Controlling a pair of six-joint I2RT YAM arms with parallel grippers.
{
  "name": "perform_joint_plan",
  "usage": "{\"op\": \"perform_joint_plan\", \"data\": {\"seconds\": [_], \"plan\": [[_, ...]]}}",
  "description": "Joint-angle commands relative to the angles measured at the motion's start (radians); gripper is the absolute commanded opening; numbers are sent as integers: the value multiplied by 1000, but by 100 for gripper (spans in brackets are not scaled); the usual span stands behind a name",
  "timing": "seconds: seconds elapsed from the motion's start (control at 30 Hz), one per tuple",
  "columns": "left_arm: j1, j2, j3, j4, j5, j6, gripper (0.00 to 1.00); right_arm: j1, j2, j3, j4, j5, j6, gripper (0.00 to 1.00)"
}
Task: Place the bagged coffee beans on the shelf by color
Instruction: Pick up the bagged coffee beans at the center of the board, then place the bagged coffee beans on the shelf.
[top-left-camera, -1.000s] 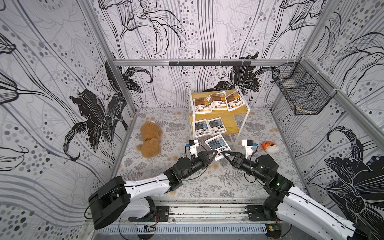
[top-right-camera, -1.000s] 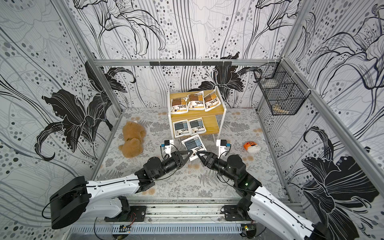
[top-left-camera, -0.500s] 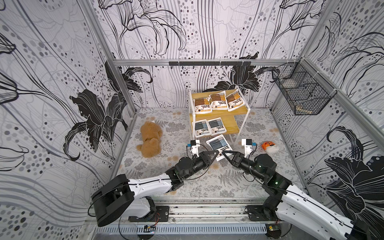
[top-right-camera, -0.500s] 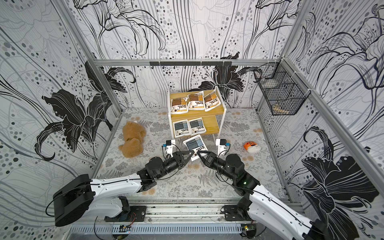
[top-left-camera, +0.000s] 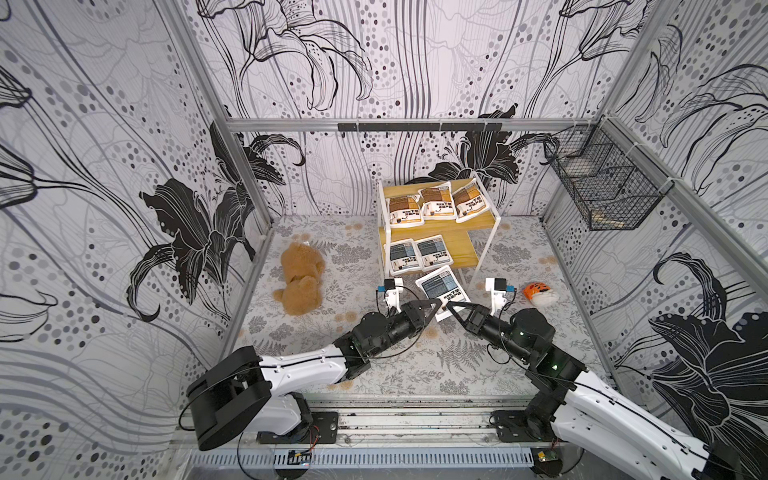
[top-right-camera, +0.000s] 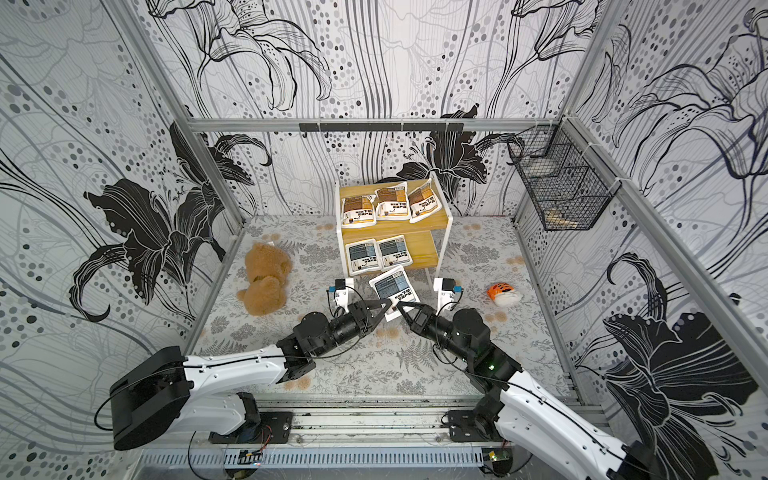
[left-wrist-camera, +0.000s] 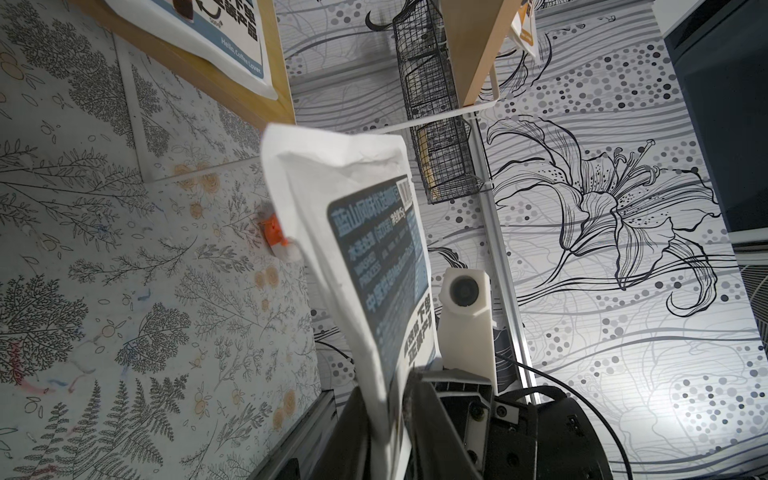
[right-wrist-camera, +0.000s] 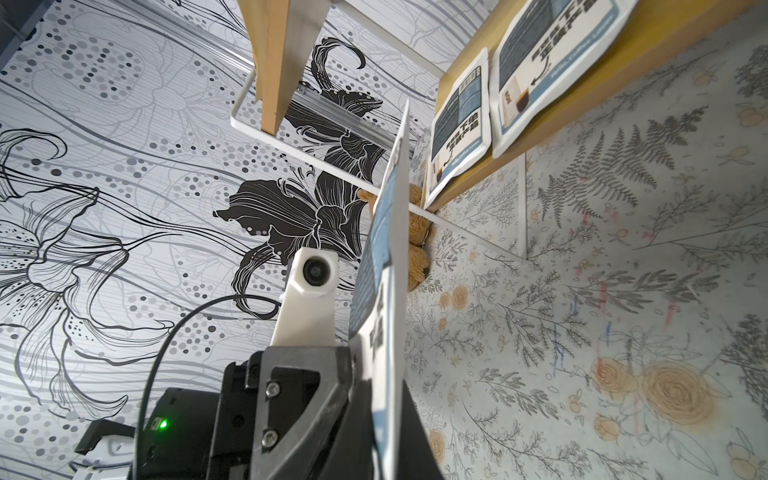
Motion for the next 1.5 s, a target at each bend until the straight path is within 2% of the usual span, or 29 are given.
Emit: {"op": "perform_joint_plan", "data": {"seconds": [0.0, 0.23, 0.5, 1.0, 1.47], "plan": [[-5, -20, 31, -8, 12, 24, 28, -2, -16, 29, -27, 29, -20, 0], [-5, -60, 31, -82, 8, 49, 42, -2, -49, 29, -65, 57, -22, 0], [0, -107, 3, -120, -6, 61, 52, -2, -61, 32, -99, 78, -32, 0], [20, -199, -34, -186, -7, 84, 59, -2, -61, 34, -123, 97, -40, 0], [31, -281, -86, -225, -3, 92, 61, -1, -64, 53, -169, 120, -54, 0]]}}
